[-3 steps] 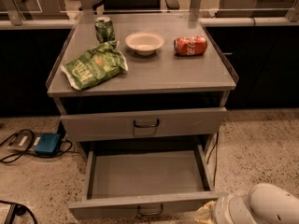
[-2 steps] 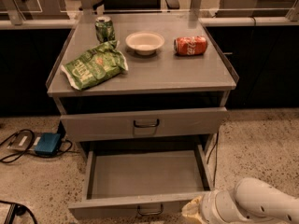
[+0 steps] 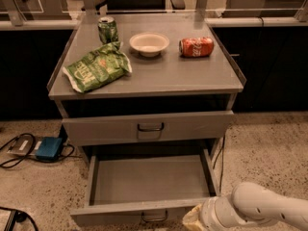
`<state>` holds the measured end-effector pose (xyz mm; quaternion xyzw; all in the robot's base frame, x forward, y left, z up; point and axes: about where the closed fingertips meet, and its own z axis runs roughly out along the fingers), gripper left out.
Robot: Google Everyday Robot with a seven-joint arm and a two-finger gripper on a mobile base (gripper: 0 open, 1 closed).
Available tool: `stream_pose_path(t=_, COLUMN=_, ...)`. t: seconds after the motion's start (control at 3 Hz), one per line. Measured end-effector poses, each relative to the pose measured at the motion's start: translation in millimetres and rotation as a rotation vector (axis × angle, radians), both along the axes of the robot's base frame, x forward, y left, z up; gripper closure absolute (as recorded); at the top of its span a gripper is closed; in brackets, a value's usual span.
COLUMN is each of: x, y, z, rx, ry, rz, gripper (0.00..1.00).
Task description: Close middle drawer
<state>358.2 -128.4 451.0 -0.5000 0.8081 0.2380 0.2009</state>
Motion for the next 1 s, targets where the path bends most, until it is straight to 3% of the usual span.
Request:
stream_pose_path(t=0.33, x=-0.9, y=4.9, z=-36.0, rx=0.003, ry=0.075, rz=-0.013, gripper=1.0)
stream_pose_path(t=1.0, x=-3.5, y=6.6, z=-40.1, rx=0.007, ry=0.085, rz=-0.011, gripper=0.58)
